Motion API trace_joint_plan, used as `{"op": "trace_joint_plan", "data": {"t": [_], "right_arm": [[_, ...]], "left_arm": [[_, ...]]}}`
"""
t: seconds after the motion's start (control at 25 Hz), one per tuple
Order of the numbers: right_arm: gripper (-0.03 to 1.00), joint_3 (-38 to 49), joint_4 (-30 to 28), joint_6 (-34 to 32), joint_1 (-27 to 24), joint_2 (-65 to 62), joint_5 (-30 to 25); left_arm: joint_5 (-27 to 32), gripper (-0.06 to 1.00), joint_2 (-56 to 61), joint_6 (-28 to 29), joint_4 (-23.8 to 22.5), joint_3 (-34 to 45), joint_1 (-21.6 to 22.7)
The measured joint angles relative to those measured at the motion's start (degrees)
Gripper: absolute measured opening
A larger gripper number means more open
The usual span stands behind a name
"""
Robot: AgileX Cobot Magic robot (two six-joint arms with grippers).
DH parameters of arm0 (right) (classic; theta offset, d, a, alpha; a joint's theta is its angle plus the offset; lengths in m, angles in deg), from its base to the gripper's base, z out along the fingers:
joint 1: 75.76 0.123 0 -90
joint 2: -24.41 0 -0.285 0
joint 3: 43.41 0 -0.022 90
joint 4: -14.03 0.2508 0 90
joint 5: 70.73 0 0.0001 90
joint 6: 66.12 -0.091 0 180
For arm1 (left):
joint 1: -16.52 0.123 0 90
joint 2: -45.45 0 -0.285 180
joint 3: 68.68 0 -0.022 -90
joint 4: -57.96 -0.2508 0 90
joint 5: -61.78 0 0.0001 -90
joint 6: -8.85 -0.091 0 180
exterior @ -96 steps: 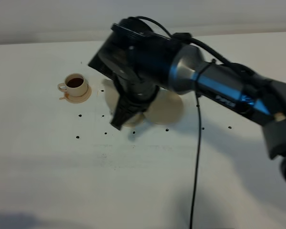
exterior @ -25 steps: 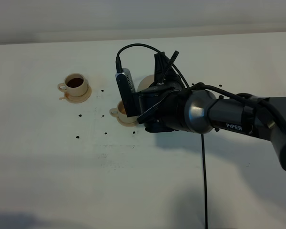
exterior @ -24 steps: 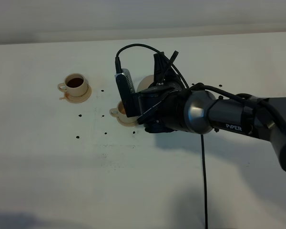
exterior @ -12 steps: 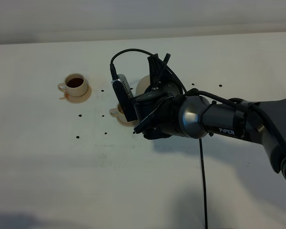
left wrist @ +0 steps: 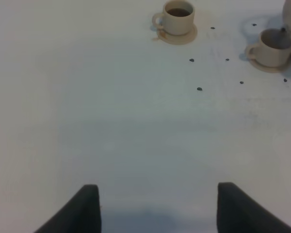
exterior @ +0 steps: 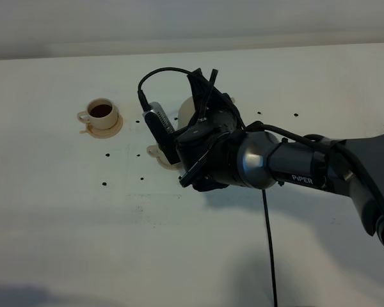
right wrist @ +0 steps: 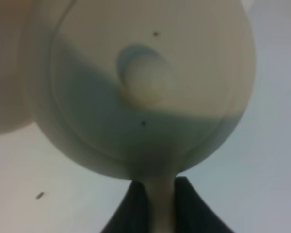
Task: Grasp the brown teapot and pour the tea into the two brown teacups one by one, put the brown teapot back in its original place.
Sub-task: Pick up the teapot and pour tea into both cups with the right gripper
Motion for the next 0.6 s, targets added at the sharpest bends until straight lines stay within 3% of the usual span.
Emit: {"op": "trace_joint_plan", "data": {"t": [0.6], "right_arm": [[0.09, 0.0, -4.2, 1.1, 0.0, 0.0, -0.2]], "left_arm": [[0.0, 0.5, 0.0, 0.0, 0.0, 0.0, 0.0]]}}
